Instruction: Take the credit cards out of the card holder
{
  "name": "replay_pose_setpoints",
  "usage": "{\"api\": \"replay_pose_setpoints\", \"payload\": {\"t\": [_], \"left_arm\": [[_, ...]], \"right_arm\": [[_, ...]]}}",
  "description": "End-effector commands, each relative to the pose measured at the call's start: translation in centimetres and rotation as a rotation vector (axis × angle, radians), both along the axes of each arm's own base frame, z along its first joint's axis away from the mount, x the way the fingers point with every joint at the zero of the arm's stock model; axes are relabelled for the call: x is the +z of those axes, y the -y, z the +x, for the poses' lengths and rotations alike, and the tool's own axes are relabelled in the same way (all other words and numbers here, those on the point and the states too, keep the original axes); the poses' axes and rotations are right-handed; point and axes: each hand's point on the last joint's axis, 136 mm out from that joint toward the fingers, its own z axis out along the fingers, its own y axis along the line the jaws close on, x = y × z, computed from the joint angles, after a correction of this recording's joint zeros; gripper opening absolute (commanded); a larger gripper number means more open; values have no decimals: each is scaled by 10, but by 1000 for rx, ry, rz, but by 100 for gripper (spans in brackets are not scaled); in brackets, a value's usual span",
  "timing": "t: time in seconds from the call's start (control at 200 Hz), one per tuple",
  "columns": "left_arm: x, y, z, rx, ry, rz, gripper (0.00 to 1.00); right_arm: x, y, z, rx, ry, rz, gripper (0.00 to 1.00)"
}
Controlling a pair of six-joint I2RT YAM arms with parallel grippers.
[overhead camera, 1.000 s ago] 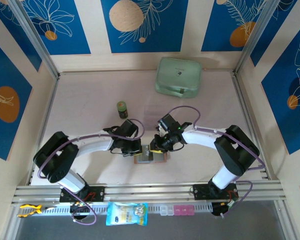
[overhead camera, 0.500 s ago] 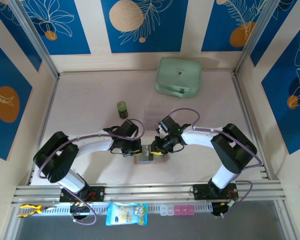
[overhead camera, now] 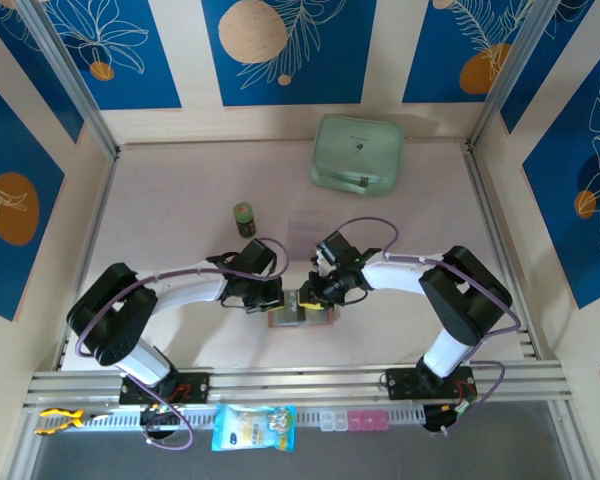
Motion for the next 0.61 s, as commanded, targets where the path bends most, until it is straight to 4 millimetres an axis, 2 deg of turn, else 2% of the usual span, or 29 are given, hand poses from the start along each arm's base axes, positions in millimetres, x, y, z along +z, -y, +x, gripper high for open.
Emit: {"api": "replay_pose_setpoints", "payload": {"t": [0.0, 0.22, 0.6], "left_arm": [[-14, -11, -12, -4, -47, 61, 2], [-17, -14, -14, -2, -55, 74, 2], [-19, -15, -15, -2, -60, 80, 1]], "right_arm": [[-8, 2, -8, 1, -49, 0, 22], [-6, 0, -8, 5, -48, 18, 22], [3, -2, -6, 4, -36, 46, 14]]}}
